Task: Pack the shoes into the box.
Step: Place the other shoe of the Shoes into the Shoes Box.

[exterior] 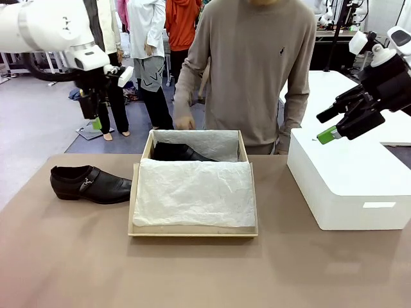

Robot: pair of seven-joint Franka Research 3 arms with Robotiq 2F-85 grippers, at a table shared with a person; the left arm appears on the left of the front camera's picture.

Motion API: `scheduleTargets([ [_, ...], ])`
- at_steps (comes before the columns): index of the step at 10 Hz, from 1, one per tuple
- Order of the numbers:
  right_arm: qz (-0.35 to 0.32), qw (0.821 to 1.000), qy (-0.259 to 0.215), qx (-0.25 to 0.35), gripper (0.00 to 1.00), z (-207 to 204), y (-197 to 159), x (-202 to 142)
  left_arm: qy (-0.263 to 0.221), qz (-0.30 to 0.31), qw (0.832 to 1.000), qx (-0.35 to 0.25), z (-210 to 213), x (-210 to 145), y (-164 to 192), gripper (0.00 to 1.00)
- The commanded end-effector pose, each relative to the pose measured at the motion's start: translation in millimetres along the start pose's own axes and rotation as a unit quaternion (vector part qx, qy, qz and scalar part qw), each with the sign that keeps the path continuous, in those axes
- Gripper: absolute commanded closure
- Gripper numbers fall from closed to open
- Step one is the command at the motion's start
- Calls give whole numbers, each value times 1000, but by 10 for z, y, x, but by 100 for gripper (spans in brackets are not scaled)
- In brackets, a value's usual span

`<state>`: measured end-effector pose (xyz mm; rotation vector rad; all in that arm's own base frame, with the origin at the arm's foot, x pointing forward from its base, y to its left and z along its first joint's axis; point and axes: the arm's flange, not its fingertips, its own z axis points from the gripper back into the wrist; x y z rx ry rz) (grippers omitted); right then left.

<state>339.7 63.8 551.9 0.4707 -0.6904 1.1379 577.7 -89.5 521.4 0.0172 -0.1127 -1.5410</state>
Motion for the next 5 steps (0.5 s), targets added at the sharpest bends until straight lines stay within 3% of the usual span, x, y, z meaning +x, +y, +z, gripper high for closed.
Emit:
scheduleTargets([
  [1,12,1000,-15,6,0,-3,-38,1,-2,1,1000,-1,-119,-73,-192,0],
  [3,12,1000,-15,6,0,-3,-38,1,7,-4,1000,-12,-216,-55,-62,0],
  [5,12,1000,-15,6,0,-3,-38,1,6,6,1000,-12,-120,-94,-149,0],
])
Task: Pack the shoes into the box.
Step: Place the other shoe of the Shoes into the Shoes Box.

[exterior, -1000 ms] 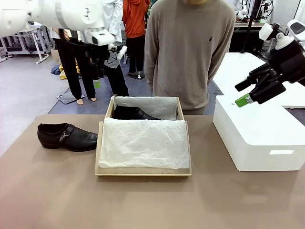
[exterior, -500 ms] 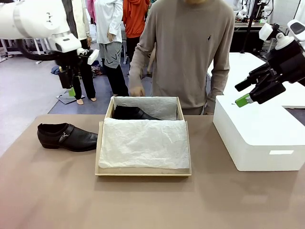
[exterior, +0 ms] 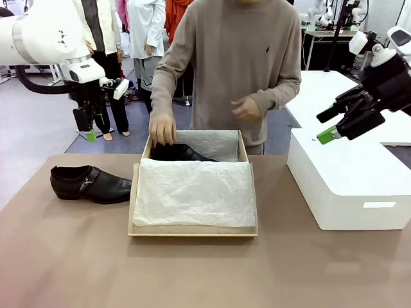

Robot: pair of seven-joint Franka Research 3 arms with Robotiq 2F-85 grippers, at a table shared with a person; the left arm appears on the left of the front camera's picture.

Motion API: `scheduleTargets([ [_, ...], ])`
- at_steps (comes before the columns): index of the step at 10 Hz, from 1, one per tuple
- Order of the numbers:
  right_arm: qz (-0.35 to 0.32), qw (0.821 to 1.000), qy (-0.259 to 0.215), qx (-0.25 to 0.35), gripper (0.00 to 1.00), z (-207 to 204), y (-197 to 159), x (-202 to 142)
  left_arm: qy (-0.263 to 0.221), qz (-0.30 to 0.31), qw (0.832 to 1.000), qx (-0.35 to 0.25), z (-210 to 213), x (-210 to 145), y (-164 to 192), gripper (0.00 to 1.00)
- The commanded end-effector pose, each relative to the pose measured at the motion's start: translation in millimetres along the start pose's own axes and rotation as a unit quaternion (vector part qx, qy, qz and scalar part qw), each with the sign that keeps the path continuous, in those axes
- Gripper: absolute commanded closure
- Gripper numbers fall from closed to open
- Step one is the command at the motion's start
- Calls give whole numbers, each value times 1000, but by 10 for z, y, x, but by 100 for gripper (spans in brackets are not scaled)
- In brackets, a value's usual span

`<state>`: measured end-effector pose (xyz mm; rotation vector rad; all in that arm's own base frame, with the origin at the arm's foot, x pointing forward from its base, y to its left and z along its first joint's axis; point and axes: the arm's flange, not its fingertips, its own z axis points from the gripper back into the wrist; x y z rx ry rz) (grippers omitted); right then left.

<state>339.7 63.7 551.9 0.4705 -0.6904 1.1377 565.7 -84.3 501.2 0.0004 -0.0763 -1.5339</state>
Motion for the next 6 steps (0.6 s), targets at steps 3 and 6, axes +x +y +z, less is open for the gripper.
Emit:
scheduleTargets([
  [3,12,1000,-15,6,0,-4,-38,1,-1,2,1000,5,68,-27,-17,0],
  [6,12,1000,-15,6,0,-4,-38,1,-1,2,1000,5,68,-27,-17,0],
])
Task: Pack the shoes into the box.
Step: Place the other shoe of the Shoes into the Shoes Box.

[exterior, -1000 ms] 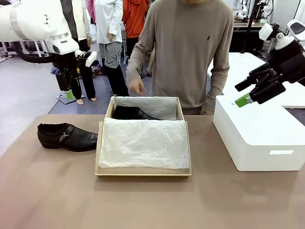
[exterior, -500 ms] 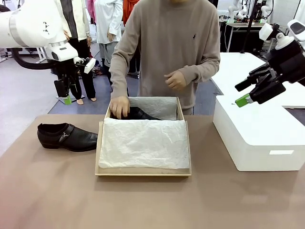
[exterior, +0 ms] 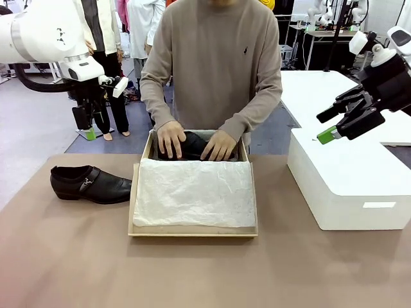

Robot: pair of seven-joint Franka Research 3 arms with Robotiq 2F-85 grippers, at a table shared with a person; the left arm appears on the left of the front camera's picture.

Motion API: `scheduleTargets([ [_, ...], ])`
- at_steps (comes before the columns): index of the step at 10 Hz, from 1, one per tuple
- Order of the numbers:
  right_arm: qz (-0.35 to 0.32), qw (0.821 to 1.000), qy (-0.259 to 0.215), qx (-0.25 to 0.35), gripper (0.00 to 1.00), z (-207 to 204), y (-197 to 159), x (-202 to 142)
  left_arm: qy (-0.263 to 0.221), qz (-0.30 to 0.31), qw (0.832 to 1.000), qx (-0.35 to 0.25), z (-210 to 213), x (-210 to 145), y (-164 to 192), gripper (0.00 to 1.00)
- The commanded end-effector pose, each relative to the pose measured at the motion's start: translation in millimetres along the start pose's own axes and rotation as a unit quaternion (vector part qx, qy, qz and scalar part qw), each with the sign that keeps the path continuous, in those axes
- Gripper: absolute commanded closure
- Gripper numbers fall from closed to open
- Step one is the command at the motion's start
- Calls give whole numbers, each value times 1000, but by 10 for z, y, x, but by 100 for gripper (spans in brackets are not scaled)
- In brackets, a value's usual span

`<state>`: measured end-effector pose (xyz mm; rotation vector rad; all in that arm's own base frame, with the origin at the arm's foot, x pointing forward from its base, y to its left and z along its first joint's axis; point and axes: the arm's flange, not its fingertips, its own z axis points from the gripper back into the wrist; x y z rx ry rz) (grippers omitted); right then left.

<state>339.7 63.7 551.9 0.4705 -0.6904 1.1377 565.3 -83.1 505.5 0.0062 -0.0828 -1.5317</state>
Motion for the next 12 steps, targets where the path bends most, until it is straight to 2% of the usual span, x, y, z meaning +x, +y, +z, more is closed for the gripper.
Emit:
scheduleTargets([
  [1,12,1000,-15,6,0,-4,-38,1,-1,1,1000,1,24,-16,-15,0],
  [5,12,1000,-15,6,0,-4,-38,1,0,0,1000,0,0,2,0,0],
  [9,12,1000,-15,6,0,-4,-38,1,-6,0,1000,26,-17,-453,58,0],
  [12,12,1000,-15,6,0,-4,-38,1,-3,11,999,33,-198,-712,9,0],
])
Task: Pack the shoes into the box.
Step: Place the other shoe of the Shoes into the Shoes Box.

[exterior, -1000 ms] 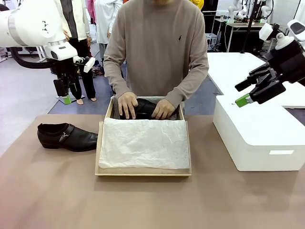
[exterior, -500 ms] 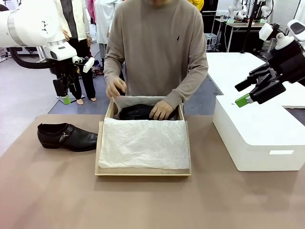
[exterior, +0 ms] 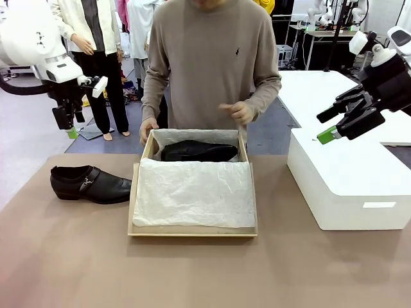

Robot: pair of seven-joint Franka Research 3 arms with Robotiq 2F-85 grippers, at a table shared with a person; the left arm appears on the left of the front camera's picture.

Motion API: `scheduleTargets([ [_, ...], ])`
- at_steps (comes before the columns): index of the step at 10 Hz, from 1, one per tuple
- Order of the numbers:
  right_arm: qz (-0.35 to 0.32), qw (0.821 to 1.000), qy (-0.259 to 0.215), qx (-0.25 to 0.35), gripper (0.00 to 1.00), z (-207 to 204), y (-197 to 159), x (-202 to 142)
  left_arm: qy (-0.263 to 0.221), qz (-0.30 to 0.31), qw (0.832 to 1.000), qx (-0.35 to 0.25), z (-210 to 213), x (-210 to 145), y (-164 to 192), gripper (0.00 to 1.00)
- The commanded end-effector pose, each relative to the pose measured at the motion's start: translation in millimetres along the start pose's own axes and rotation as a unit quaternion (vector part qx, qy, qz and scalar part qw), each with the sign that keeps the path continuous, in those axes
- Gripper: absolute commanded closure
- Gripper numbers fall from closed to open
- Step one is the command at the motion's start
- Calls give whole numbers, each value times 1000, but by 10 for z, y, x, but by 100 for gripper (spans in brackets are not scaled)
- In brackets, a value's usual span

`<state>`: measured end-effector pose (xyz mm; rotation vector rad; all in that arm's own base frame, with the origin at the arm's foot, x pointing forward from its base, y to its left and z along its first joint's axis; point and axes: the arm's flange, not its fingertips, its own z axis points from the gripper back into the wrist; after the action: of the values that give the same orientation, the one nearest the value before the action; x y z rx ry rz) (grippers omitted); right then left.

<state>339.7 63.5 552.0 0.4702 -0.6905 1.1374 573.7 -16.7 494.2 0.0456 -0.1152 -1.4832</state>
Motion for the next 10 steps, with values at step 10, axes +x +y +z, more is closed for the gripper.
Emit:
scheduleTargets([
  [10,12,1000,-15,6,0,-5,-37,2,3,-1,1000,-14,-570,-152,-73,0],
])
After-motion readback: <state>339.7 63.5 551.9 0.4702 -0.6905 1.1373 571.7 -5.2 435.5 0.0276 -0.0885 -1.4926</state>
